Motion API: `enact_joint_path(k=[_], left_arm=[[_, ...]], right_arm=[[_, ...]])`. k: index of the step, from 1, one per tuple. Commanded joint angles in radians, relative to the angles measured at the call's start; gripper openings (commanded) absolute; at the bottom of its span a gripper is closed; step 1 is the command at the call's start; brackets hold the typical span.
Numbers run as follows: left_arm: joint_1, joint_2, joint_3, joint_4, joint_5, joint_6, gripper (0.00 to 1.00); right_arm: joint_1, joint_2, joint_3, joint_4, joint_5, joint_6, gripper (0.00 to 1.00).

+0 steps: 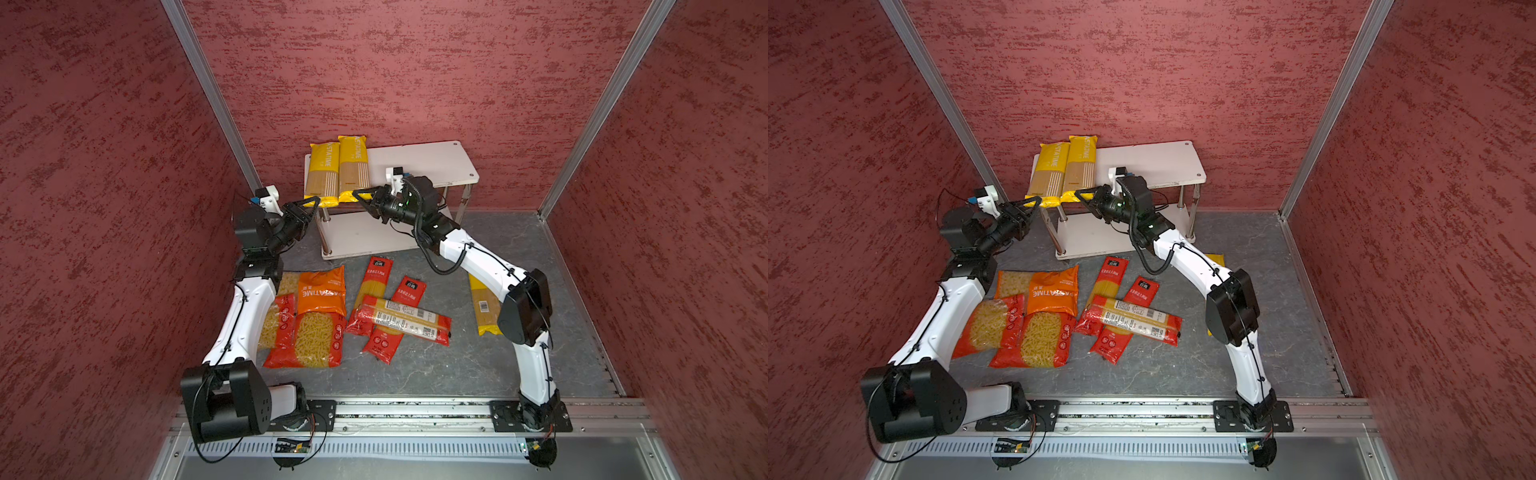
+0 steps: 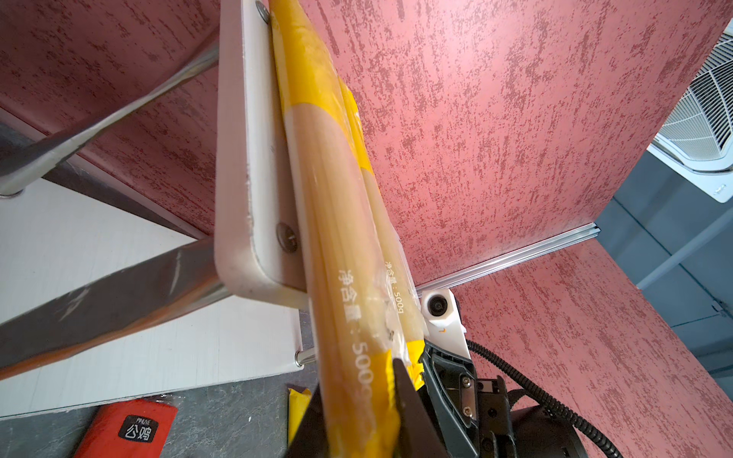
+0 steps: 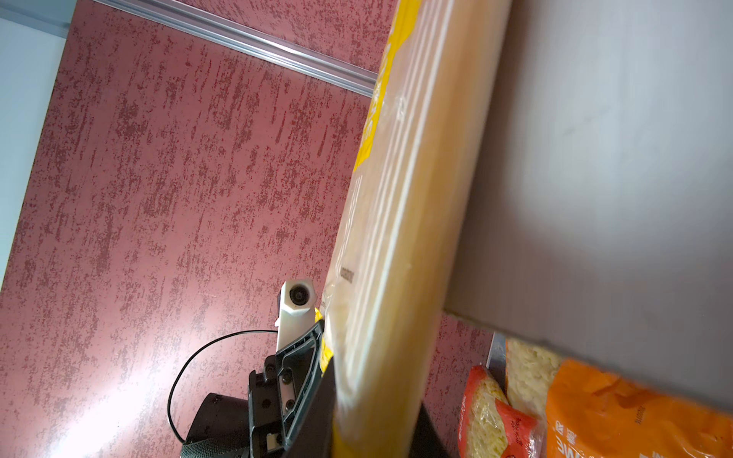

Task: Place and organize the pasta boxes and bags onto the shelf
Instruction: 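Hold the pack against the first pack with both grippers, pressing it upright, then open both grippers and withdraw them from the shelf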

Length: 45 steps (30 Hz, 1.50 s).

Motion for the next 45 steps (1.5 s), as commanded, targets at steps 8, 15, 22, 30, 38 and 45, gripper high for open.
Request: enact_joint_path(k=[8,15,22,30,38,45], left_arm=[[0.010,-0.092,-0.038,-0.070,0.031,0.066,0.62],[0.010,-0.211,-0.109,-0.182,0.007,0.173,0.70],[-0.097,-0.397,-0.197,-0.421,-0.160,0.362,0.69],[-0.556,-0.472,-0.368,-0.397,-0.555,0.444,0.70],[-0.916,-0.205,-0.387,-0.191,-0.765,0.458,0.70],[-1.049,0.070,-0.272,-0.113,-0.750,0.489,0.70]], right_arm=[[-0.019,-0.131,-0.181,0.089,0.007,-0.025,0.49],[-0.040,-0.287,-0.424,0.158,-0.010,-0.061,0.54],[-0.103,-0.483,-0.723,0.132,0.006,-0.155,0.54],[-0.223,-0.693,-1.033,-0.140,0.236,-0.362,0.50],[-0.384,-0.683,-1.097,-0.415,0.323,-0.552,0.60],[-0.549,-0.731,-1.232,-0.396,0.393,-0.574,0.63]])
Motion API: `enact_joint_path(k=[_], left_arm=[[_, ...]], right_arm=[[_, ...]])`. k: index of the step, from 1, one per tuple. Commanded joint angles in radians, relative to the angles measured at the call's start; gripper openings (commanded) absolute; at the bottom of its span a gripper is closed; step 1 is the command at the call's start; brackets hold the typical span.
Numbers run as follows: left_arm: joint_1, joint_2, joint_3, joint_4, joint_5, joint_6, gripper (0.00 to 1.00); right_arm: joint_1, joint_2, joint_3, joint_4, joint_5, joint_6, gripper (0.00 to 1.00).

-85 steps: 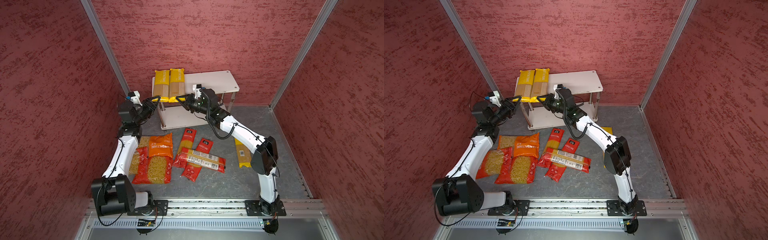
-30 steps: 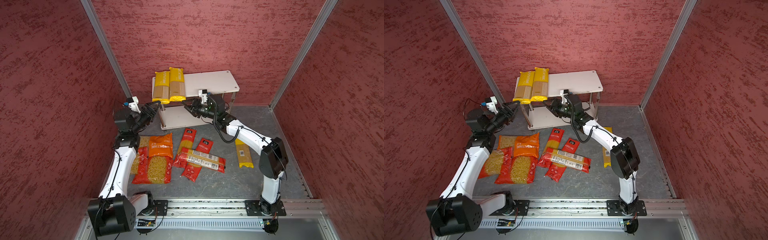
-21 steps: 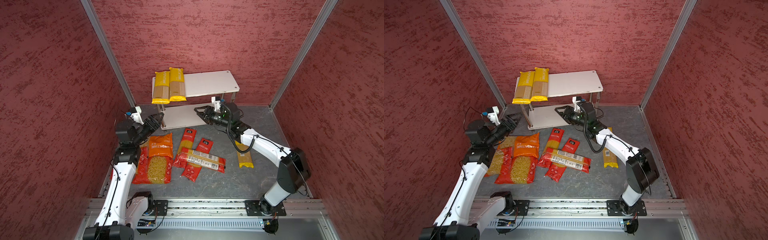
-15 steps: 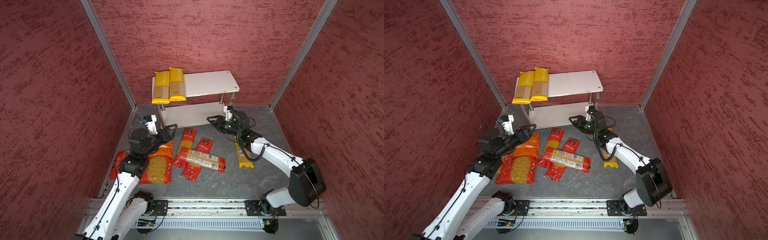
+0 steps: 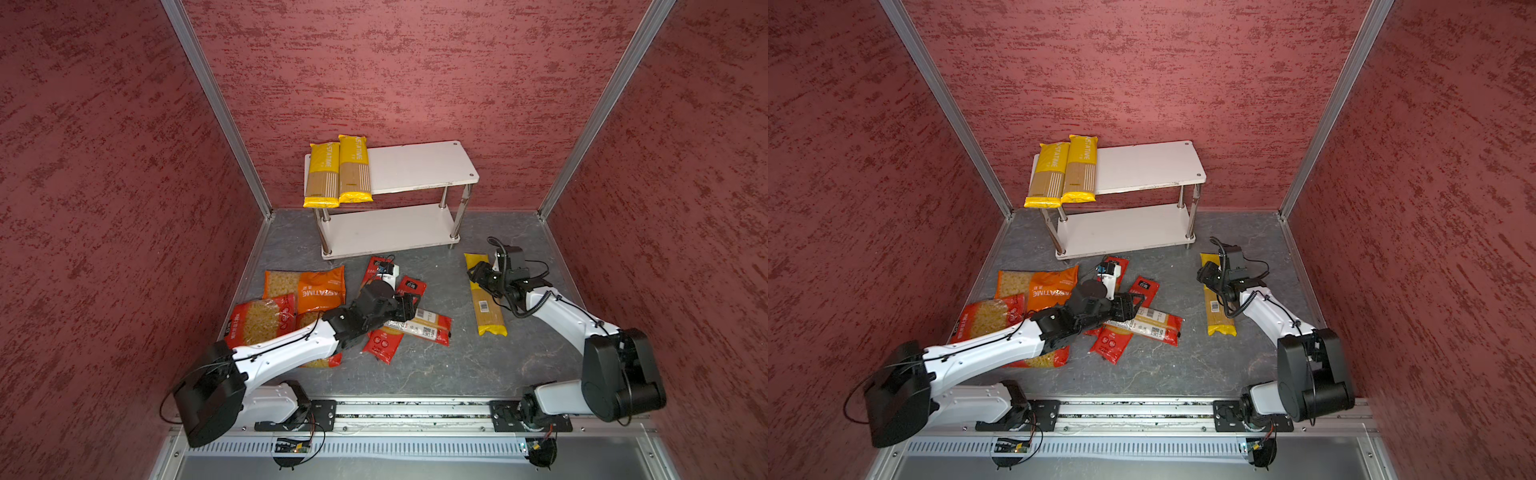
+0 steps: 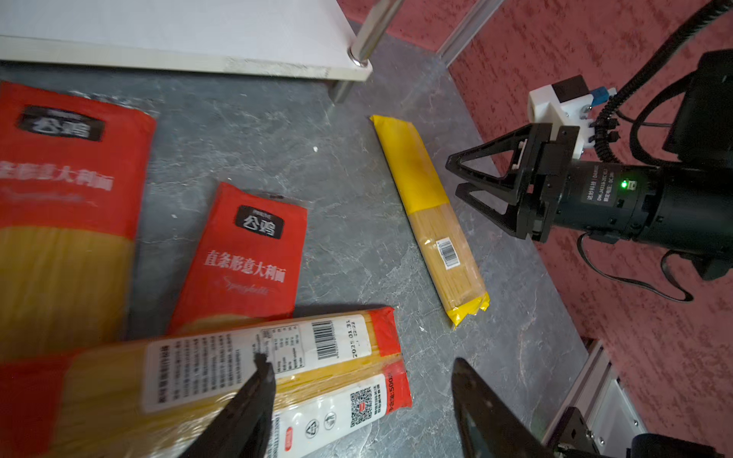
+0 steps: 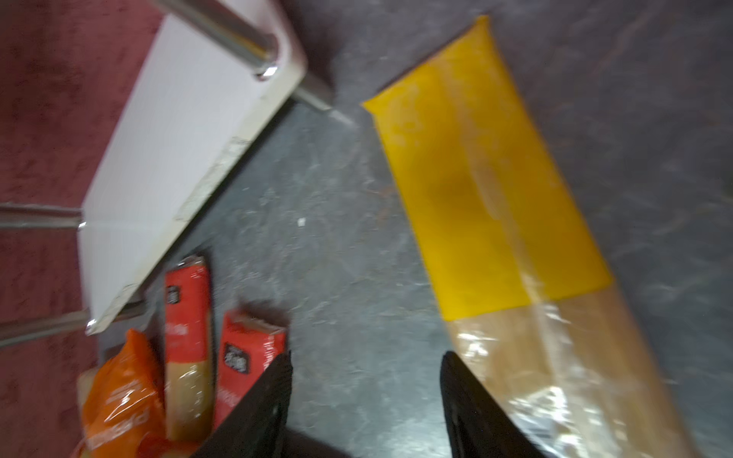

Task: Place and organize the pasta boxes and bags onto the shelf
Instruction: 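Open both grippers and withdraw them from the shelf, then lower the right gripper over the third yellow pack while the left gripper hovers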

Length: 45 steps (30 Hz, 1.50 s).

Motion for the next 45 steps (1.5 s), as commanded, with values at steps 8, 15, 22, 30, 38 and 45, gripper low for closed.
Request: enact_joint_path(k=[8,15,22,30,38,45], left_arm=[[-0.061,0.197,0.127,0.083,0.029,0.044,0.70],[-0.061,0.232,0.128,0.100,0.038,0.027,0.71],[-0.055,0.292,0.168,0.113,0.066,0.031,0.71],[-0.058,0.373,0.219,0.141,0.137,0.014,0.70],[-0.062,0.363,0.193,0.148,0.137,-0.011,0.71],[-0.058,0.345,0.174,0.151,0.129,-0.019,0.70]], right_arm=[[-0.137,0.001,-0.122,0.028,0.051,-0.046,0.65],[-0.114,0.021,-0.196,0.086,-0.054,0.005,0.63],[0.039,-0.056,-0.199,0.032,-0.062,0.077,0.63],[-0.146,-0.077,-0.203,0.100,-0.247,0.106,0.67],[-0.222,0.047,-0.176,0.282,-0.301,0.158,0.65],[-0.233,0.168,-0.151,0.363,-0.315,0.160,0.62]])
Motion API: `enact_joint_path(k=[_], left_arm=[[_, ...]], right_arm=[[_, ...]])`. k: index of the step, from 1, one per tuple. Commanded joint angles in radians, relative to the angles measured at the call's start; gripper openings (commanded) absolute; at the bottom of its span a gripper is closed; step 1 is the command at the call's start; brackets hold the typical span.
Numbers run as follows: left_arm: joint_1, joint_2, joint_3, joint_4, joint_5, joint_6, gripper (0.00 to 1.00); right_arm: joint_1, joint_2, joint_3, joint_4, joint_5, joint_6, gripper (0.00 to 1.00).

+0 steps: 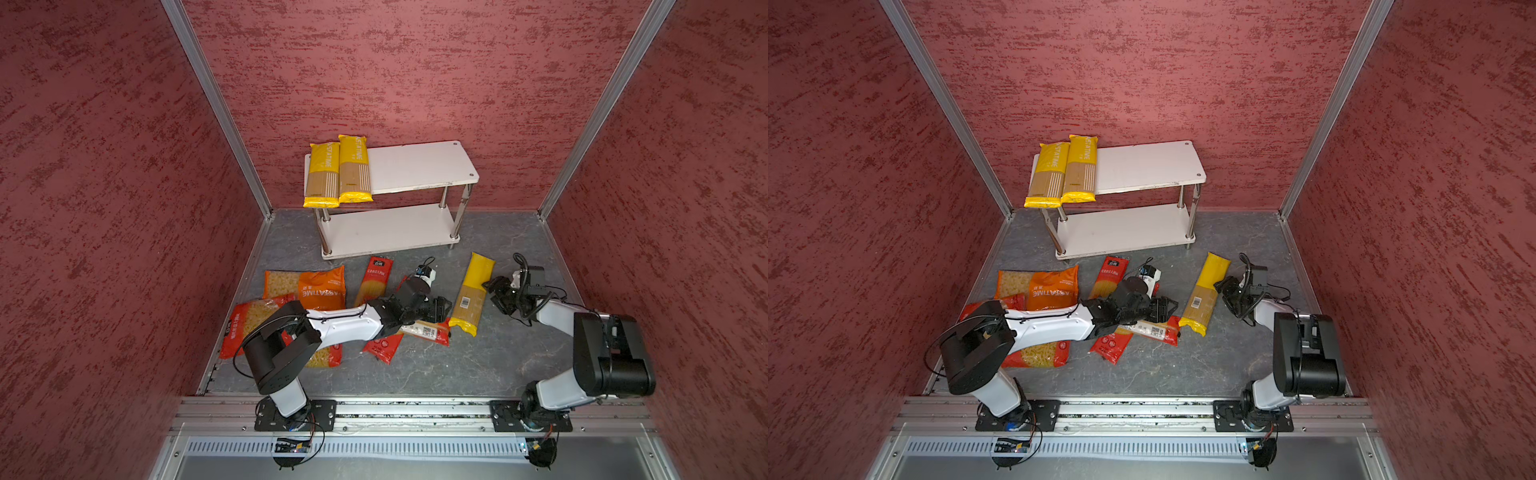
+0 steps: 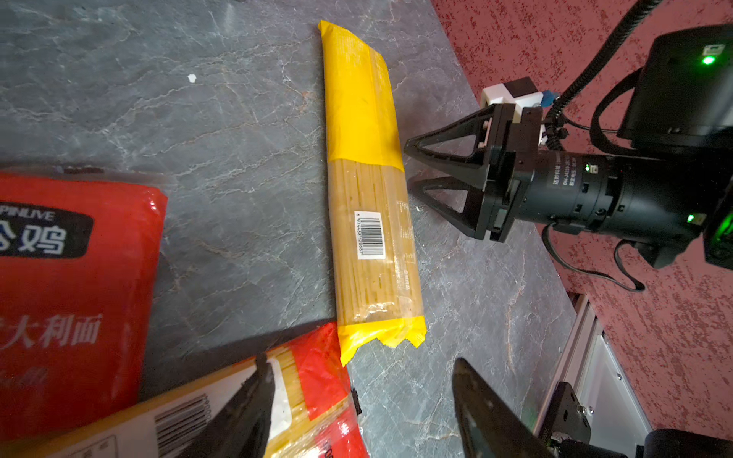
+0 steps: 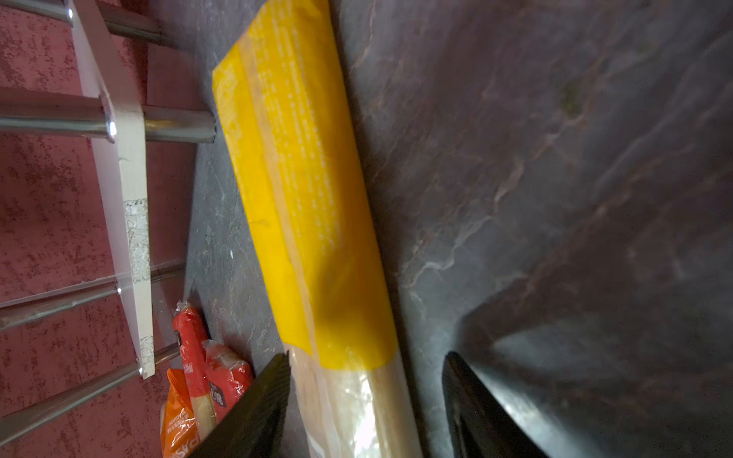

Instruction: Place and organize the pasta boxes and bags onto the shelf

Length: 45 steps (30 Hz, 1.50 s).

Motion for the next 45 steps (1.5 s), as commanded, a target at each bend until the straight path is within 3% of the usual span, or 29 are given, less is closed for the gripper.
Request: enact_joint_path(k=[1,6,14,18,28,34,37,41,45], left_arm=[[-0.001,-0.027,-0.012,0.023,0.001,-0.008,0.70],[0.002,-0.036,-0.014,0.019,-0.003,-0.008,0.70],[0.008,-0.055,-0.026,0.012,-0.007,-0.009,0.70],[0.012,-0.069,-0.040,0.018,-0.014,-0.006,0.70],[0.005,-0.084,-0.053,0.053,0.004,0.027,0.70],[-0.013,-0.105,-0.065,0.089,0.013,0.076,0.71],[-0.062,-0.108,-0.054,0.107,0.017,0.185,0.71],[-0.160,-0.105,-0.067,0.114,-0.023,0.487,0.72],[-0.217,-0.098,-0.081,0.116,-0.085,0.656,0.75]], right_arm=[[-0.005,0.046,0.027,0.093,-0.038,0.022,0.61],[-0.005,0.103,0.005,0.189,-0.072,0.046,0.55],[-0.003,0.113,-0.035,0.285,-0.115,0.073,0.25],[-0.004,0.085,-0.039,0.278,-0.117,0.073,0.16],[0.025,-0.036,-0.020,0.185,-0.096,0.067,0.00],[0.068,-0.172,0.012,0.036,-0.053,0.035,0.00],[0.095,-0.237,0.013,0.004,-0.047,0.076,0.00],[0.114,-0.315,0.021,-0.025,-0.053,0.153,0.00],[0.145,-0.356,0.035,-0.038,-0.037,0.242,0.00]])
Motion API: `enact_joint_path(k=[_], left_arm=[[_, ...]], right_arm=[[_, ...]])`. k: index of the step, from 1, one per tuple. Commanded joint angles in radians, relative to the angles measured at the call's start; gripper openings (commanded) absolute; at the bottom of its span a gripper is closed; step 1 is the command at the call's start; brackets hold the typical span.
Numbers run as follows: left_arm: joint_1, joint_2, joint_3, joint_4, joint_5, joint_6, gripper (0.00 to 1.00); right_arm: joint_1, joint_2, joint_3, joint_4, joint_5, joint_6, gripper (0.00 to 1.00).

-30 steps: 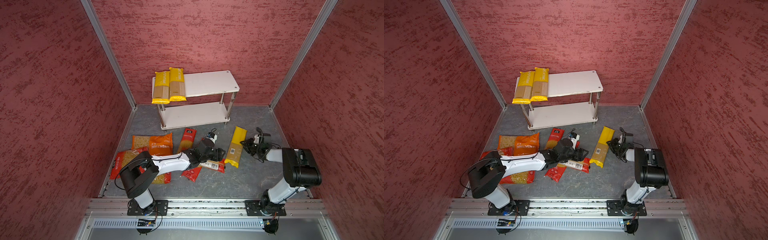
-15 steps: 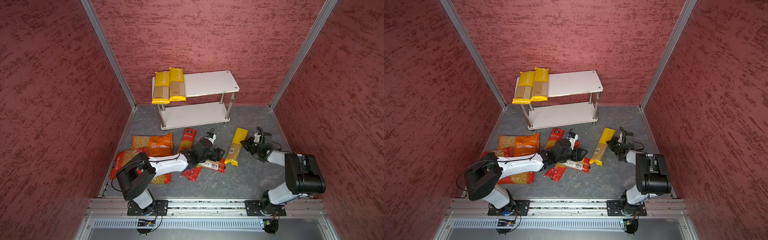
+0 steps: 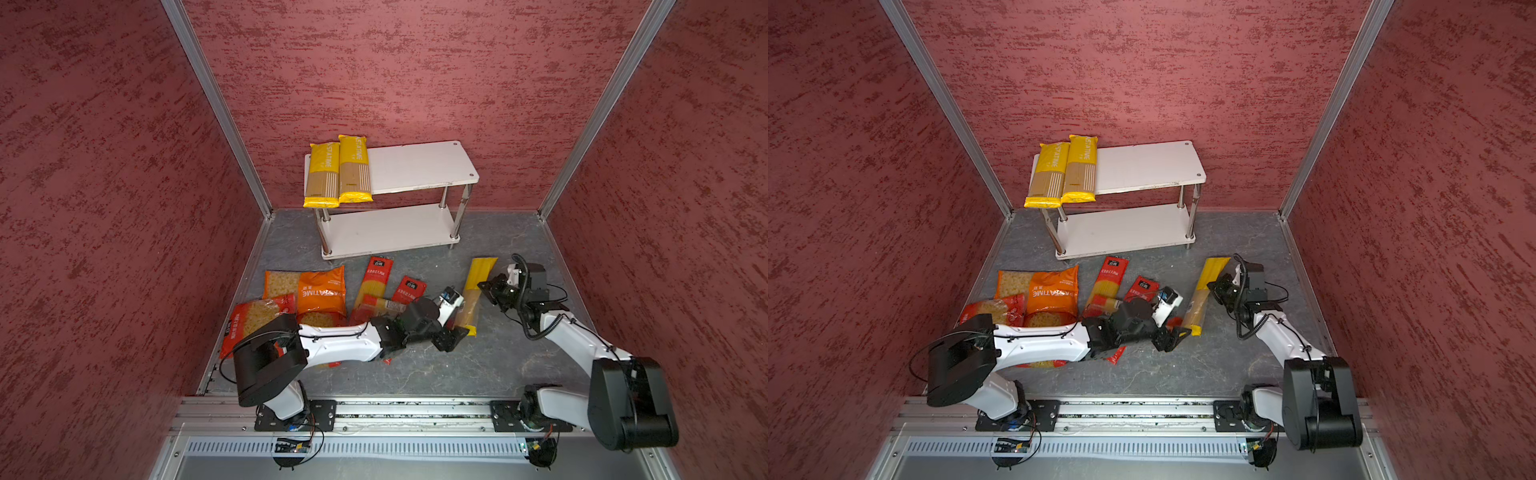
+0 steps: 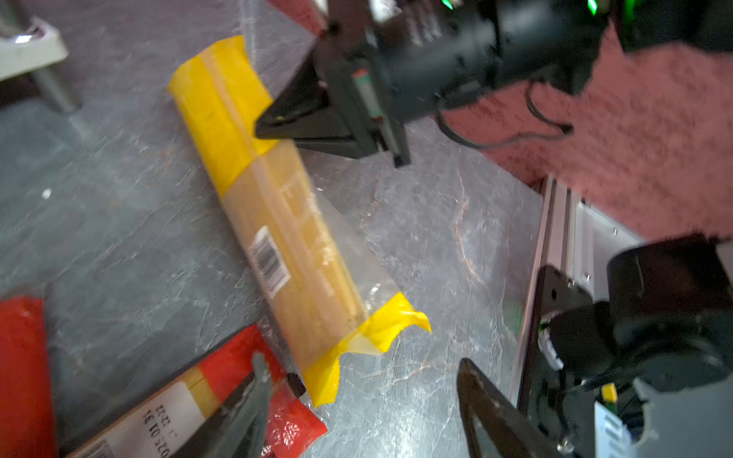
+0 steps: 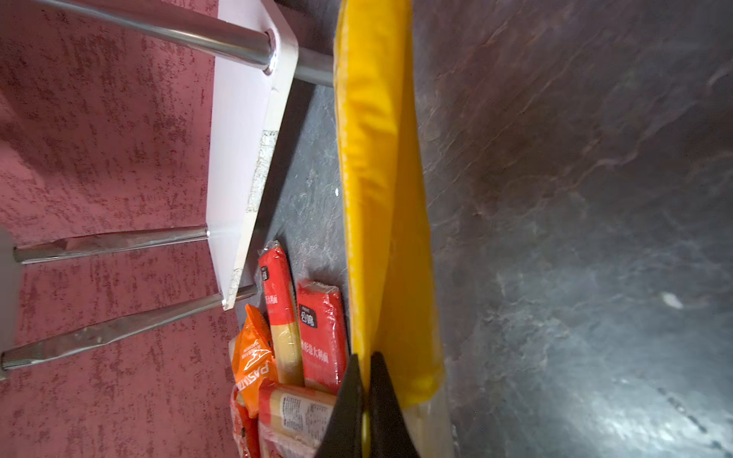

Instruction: Place and organize the pasta boxes and bags onto the shelf

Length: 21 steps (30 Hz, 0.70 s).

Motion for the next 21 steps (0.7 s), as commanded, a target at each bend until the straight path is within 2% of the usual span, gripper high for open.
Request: enact_joint_path(k=[1,7,12,14,17,21], left_arm=[[-0.023,-0.011,-0.019,0.023,-0.067,0.226,0.74],[-0.047,-0.044,-0.086,0.100,-0.205,0.381,0.75],[-0.064,-0.067,-0.133,0.184,-0.261,0.520,0.74],[-0.070,-0.056,-0.133,0.199,-0.286,0.582,0.73],[-0.087,-0.023,-0.139,0.290,-0.379,0.683,0.71],[-0.087,-0.010,-0.139,0.370,-0.418,0.761,0.65]], right_arm=[[0.027,-0.052,0.067,0.055,0.002,0.123,0.00],[0.065,-0.076,0.094,0.053,0.002,0.223,0.00],[0.092,-0.096,0.104,0.046,-0.022,0.285,0.00],[0.103,-0.104,0.105,0.047,-0.034,0.310,0.00],[0.123,-0.116,0.108,0.039,-0.041,0.327,0.00],[0.150,-0.127,0.110,0.035,-0.048,0.345,0.00]])
